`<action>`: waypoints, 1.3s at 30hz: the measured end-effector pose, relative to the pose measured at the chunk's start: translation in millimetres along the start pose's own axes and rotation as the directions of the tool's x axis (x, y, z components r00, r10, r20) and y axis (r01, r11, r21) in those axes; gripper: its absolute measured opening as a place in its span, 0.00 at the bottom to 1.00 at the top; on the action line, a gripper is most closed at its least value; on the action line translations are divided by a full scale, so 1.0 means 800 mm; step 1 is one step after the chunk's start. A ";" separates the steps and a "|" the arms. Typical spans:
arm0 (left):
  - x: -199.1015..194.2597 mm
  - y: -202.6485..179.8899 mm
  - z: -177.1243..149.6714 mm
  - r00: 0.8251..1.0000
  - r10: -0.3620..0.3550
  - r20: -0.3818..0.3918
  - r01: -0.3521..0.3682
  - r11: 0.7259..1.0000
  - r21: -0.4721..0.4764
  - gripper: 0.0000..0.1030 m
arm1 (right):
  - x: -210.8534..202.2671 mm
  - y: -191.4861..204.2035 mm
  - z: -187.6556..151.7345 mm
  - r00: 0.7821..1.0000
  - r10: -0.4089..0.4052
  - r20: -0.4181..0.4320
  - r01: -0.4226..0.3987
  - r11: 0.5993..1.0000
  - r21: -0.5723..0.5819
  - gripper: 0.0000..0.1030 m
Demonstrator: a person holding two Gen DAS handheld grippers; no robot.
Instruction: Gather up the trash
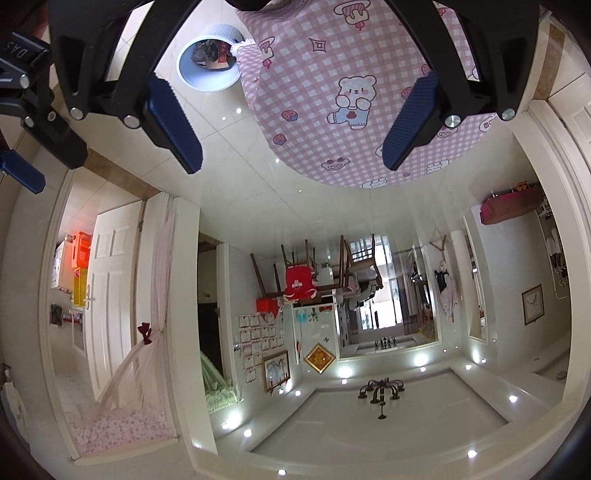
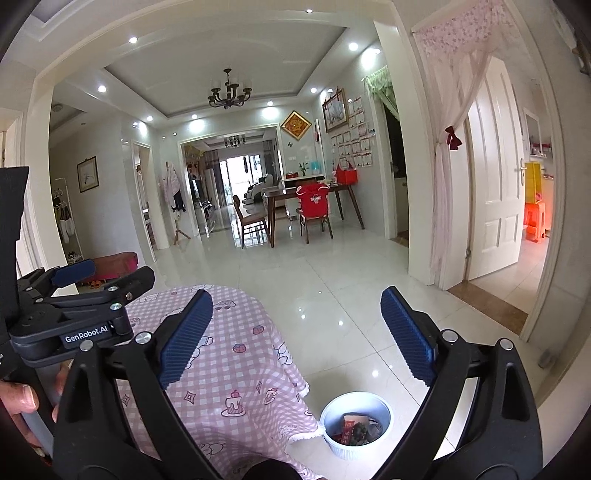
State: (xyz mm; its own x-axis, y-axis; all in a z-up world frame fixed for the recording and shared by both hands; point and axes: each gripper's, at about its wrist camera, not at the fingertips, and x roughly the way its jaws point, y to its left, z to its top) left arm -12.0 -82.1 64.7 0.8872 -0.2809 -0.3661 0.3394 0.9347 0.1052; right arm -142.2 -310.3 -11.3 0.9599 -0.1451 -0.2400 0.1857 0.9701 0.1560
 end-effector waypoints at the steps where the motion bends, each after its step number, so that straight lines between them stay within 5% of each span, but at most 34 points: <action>1: -0.002 0.000 0.000 1.000 -0.003 0.000 0.003 1.000 0.001 0.93 | -0.002 0.000 0.000 1.000 0.001 0.001 -0.001 1.000 0.001 0.88; 39: -0.023 0.000 -0.002 1.000 -0.007 0.020 0.007 1.000 0.013 0.93 | -0.013 0.003 0.000 1.000 0.014 0.005 -0.014 1.000 0.005 0.88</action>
State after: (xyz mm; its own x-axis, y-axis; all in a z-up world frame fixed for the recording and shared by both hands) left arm -28.5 -76.2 69.6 0.8909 -0.2922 -0.3478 0.3497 0.9299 0.1143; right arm -151.9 -306.2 -8.2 0.9635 -0.1327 -0.2326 0.1734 0.9710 0.1643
